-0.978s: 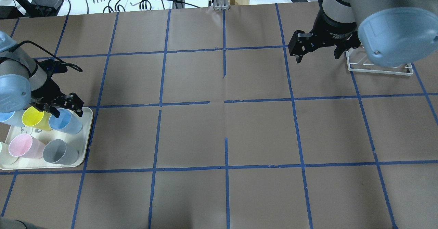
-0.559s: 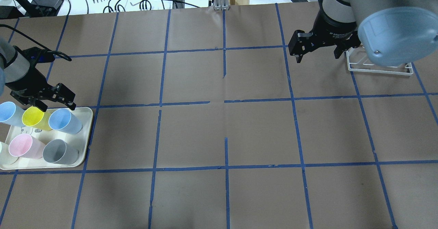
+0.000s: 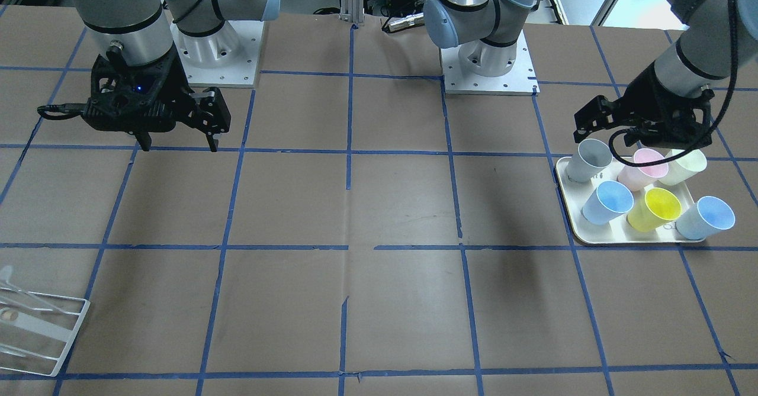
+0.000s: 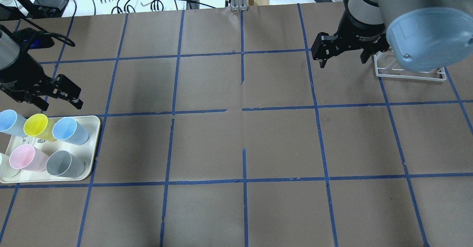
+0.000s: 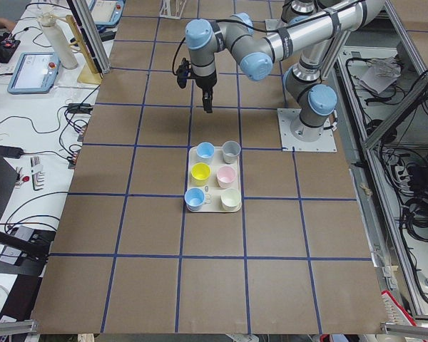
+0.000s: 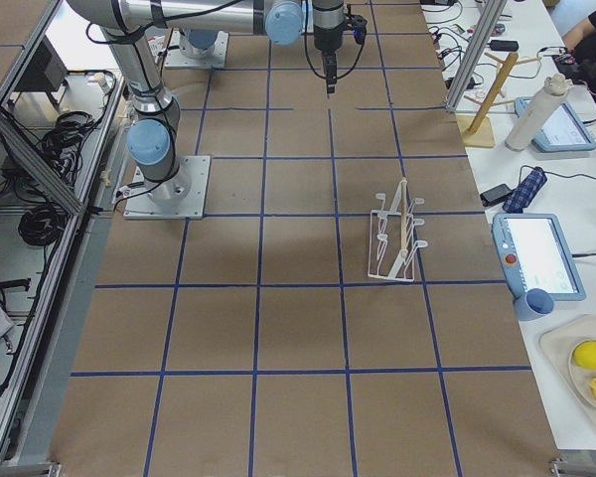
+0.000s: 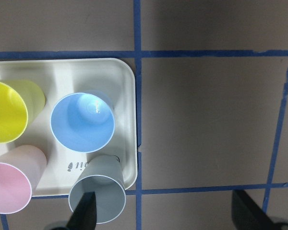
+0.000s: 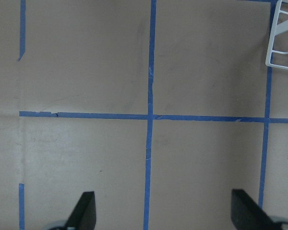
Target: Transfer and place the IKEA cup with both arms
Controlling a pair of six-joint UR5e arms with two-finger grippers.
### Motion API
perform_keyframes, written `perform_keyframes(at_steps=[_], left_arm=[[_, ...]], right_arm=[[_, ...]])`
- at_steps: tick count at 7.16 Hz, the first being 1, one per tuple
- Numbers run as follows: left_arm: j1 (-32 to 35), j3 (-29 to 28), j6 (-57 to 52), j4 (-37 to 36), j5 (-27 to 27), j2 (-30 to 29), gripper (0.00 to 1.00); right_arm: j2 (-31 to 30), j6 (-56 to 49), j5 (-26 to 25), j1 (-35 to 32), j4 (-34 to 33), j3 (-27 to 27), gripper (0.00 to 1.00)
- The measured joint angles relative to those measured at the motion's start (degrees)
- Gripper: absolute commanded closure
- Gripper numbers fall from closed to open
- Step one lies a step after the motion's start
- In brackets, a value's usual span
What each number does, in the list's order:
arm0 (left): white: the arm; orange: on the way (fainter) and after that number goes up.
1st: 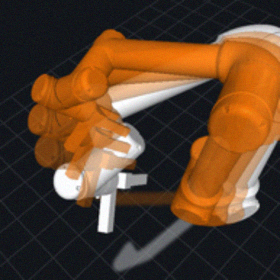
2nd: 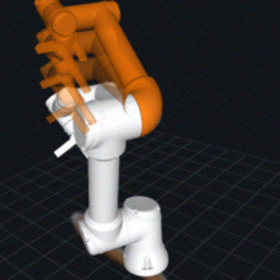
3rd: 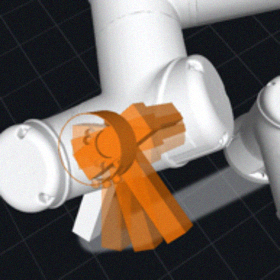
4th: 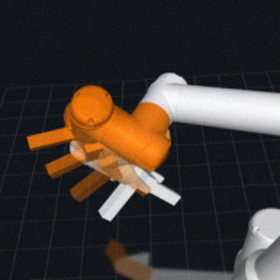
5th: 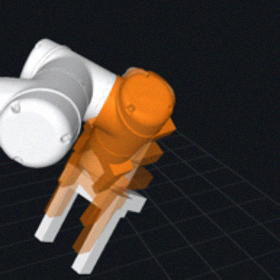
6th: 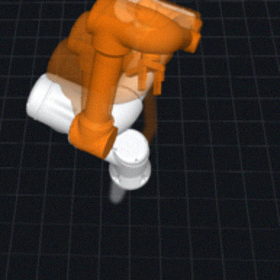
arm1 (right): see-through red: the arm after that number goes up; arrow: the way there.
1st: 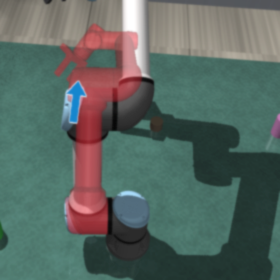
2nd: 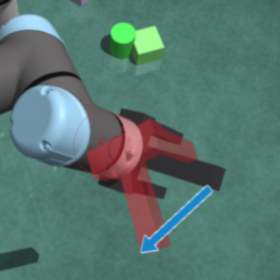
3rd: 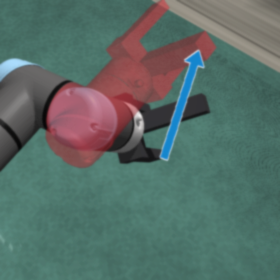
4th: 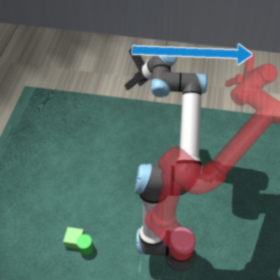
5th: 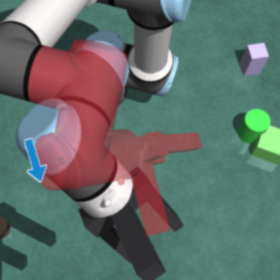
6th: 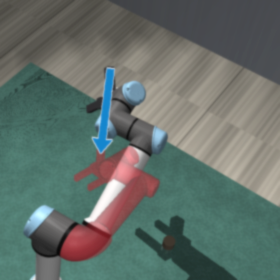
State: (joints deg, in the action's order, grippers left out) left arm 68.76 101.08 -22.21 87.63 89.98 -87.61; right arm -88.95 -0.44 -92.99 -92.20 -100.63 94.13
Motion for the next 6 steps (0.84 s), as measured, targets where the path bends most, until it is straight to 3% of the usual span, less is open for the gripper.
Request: perform_keyframes(at_steps=[3,6], left_arm=[[13.92,0.30,16.53,-0.65,-0.04,1.79,0.00],[22.01,0.60,21.28,-4.00,0.11,2.13,0.00]], right_arm=[[0.00,0.00,0.06,0.00,-0.01,0.00,0.00],[0.00,0.00,0.00,0.00,-0.01,0.00,0.00]])
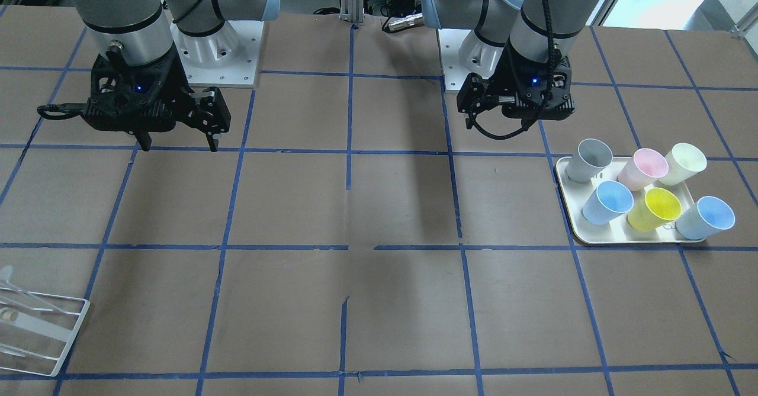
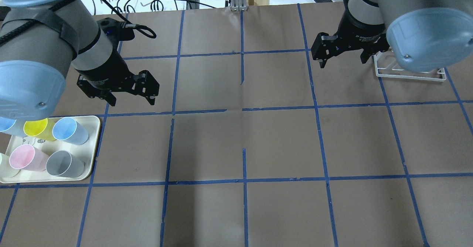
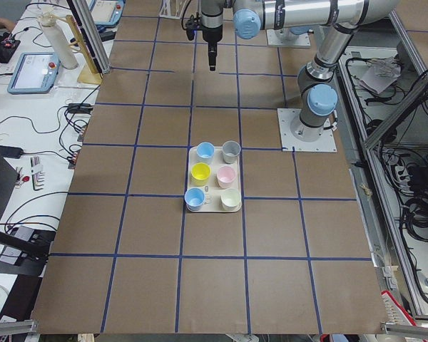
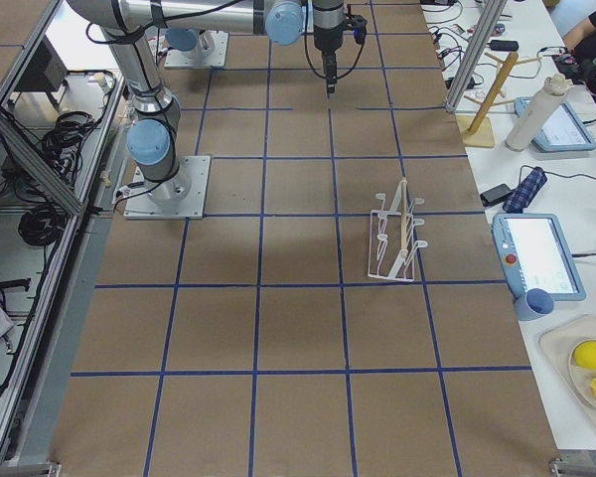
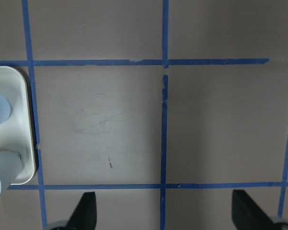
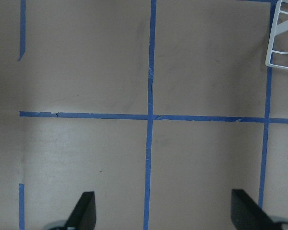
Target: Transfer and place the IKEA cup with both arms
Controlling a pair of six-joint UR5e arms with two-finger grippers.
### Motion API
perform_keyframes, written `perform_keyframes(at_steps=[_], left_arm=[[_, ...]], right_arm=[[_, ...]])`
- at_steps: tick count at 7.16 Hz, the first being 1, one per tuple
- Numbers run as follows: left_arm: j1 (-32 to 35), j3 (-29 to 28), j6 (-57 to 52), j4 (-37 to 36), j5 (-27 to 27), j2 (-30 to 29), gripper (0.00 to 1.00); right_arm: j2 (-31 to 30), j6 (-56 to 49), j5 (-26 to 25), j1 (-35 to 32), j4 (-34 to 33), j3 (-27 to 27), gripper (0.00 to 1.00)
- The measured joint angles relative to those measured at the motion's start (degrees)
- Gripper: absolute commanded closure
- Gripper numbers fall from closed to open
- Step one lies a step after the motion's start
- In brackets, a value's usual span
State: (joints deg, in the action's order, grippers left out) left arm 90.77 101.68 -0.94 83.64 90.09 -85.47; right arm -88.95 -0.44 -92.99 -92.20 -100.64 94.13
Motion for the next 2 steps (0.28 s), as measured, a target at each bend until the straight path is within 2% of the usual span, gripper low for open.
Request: perform_keyframes(at_steps=[2], left_arm=[[0.80,-0.46,-0.08,-0.12,-0.03,0.56,0.00]], right_arm=[[0.00,0.00,-0.06,0.00,0.00,0.00,0.00]])
